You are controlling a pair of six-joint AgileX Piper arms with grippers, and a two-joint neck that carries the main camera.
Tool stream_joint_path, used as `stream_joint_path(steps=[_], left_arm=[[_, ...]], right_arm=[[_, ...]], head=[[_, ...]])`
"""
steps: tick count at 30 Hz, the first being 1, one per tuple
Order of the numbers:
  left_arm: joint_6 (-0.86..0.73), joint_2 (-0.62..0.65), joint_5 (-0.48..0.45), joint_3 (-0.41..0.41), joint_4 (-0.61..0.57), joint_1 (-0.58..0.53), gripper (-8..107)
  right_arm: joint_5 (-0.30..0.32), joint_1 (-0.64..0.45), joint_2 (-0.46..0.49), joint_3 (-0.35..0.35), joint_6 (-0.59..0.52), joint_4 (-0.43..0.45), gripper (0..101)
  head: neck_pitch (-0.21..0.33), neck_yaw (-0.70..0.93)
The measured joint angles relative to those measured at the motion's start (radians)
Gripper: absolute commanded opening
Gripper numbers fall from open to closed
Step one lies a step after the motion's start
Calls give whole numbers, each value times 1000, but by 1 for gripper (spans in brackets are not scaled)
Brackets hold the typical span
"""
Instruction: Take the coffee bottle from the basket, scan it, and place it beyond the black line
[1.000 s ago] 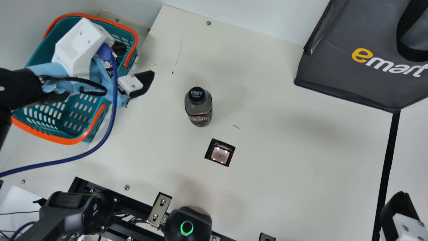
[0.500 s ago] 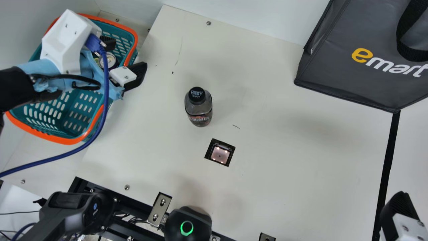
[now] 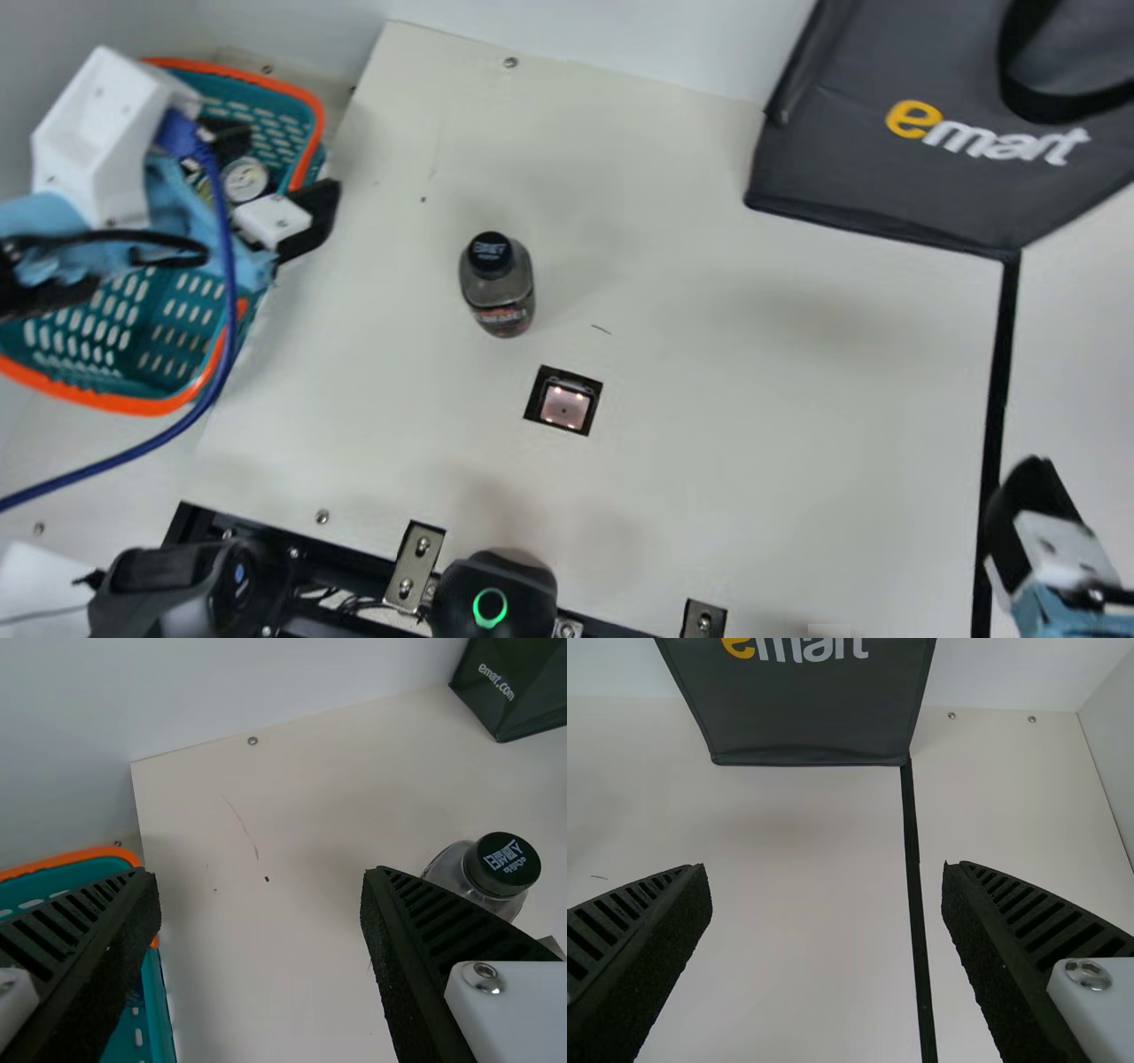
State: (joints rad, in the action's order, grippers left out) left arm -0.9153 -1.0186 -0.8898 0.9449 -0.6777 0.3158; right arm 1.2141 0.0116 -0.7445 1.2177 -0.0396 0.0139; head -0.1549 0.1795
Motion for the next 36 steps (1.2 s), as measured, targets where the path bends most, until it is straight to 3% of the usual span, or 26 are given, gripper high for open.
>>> stream_joint_path(steps=[10,22,36], left_arm=[[-11,10,-32,2,-18,8,90],[44,33,-46,0,11,-66,90],[307,56,40,-7,217,-273,90]], right_arm=[[0,0,0,0,0,0,91],[0,0,0,0,0,0,91],[0,0,0,0,0,0,91]], head=[[0,-209],[0,-206],[0,-206]])
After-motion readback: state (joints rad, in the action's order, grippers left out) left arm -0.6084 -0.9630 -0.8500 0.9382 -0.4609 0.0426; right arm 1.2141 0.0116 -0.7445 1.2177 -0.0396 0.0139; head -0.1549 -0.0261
